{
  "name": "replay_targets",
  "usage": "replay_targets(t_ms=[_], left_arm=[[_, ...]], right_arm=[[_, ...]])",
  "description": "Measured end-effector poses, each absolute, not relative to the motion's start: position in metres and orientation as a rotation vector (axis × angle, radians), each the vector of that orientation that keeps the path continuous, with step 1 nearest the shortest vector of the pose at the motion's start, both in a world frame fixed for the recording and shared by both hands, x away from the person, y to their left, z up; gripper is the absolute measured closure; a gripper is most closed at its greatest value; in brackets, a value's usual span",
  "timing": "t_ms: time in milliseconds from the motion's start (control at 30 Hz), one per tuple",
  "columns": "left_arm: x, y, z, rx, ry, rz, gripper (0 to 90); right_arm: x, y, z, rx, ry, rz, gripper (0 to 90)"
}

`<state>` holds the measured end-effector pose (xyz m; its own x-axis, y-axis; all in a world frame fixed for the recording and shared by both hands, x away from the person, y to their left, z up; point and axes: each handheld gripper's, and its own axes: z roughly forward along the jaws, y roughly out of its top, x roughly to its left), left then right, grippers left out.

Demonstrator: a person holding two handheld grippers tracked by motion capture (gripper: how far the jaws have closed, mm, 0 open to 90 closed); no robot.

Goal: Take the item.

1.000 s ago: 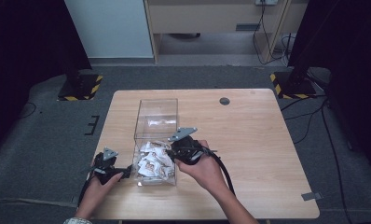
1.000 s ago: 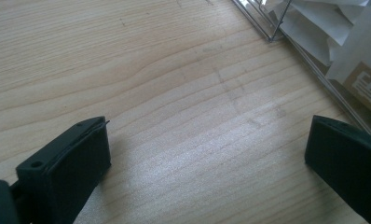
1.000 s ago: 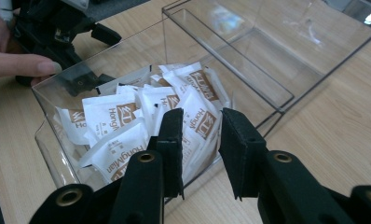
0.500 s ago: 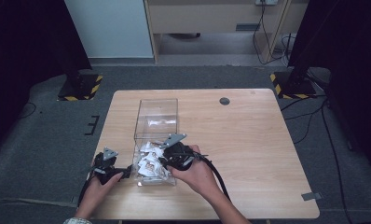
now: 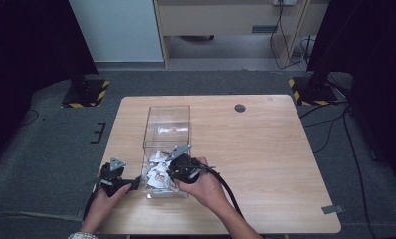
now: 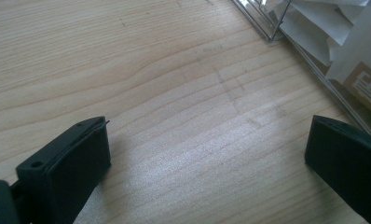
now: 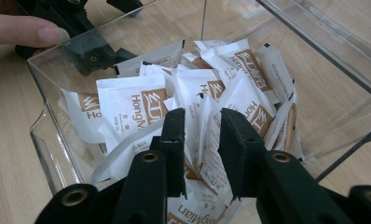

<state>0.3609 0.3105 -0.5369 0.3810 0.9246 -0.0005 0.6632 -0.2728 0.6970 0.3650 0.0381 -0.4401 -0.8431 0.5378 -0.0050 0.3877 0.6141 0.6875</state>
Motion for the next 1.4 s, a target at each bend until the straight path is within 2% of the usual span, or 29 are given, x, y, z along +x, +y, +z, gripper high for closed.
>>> replay_targets(t_ms=[200,267,300,333,433,1400], left_arm=[[0.361,0.311,-0.537,2.031,1.36,0.551,0.0],[0.361,0.311,-0.537,2.031,1.36,0.551,0.0],[0.361,0.311,-0.537,2.031,1.36,0.551,0.0],[0.361,0.311,-0.537,2.031,1.36,0.551,0.0],[0.361,0.311,-0.537,2.031,1.36,0.551,0.0],[0.361,0.309,-0.537,2.022,1.357,0.524,0.0]], right_arm=[[0.369,0.04,-0.445,0.757,2.652,1.016,74.6],[0.371,0.039,-0.446,0.76,2.656,1.007,80.5],[0.371,0.039,-0.446,0.76,2.656,1.007,80.5],[0.371,0.038,-0.446,0.758,2.659,1.008,86.9],[0.371,0.038,-0.444,0.737,2.663,1.022,89.0],[0.362,0.022,-0.397,0.709,2.567,1.183,89.8]])
